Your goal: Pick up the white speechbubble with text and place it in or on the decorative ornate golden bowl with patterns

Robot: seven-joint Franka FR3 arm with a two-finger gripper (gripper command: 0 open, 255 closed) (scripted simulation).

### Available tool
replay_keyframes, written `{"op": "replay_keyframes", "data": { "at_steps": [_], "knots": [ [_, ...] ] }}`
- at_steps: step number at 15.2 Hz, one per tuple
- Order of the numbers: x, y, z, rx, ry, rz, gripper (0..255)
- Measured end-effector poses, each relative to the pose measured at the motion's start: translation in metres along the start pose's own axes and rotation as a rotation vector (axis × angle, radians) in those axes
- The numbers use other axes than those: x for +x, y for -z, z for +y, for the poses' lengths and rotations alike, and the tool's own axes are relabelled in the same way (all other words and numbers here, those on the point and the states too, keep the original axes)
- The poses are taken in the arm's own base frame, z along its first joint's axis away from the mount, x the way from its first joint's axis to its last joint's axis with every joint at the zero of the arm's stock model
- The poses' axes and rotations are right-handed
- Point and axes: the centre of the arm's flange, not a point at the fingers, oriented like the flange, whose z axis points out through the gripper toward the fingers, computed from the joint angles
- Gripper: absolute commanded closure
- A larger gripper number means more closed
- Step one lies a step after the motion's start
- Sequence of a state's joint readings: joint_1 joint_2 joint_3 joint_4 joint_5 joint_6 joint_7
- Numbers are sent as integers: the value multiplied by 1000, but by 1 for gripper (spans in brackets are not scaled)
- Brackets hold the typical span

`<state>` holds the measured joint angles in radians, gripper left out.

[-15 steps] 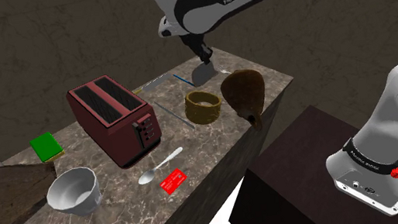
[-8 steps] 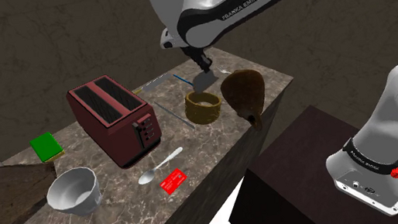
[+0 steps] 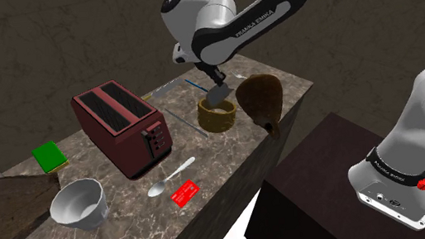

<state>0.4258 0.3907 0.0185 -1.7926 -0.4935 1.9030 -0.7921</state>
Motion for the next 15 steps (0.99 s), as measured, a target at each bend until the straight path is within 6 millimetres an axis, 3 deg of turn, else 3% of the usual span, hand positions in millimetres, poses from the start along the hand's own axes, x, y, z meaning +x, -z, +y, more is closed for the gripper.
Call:
{"op": "replay_keyframes", "data": {
  "at_steps": [6, 7, 13, 15],
  "knots": [
    [1, -2, 0, 0, 0, 0, 255],
    [1, -2, 0, -1, -1, 0, 0],
    [2, -3, 0, 0, 0, 0, 0],
    [2, 15, -2, -1, 0, 1, 0]
  ]
}}
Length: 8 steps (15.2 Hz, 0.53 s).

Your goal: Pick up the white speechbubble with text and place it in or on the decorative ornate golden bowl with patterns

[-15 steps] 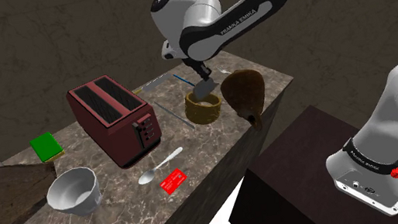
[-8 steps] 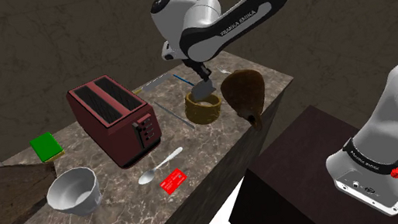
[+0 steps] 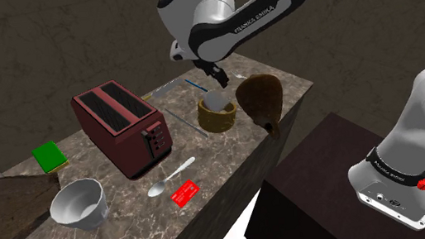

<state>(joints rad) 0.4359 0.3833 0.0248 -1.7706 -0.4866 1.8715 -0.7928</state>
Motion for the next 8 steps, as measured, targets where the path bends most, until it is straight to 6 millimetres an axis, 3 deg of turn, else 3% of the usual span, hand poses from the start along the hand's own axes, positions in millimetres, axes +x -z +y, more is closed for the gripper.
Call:
{"op": "replay_keyframes", "data": {
  "at_steps": [3, 8],
  "knots": [
    [0, 28, 0, 0, 0, 0, 0],
    [0, 32, 1, 1, 0, 0, 0]
  ]
}}
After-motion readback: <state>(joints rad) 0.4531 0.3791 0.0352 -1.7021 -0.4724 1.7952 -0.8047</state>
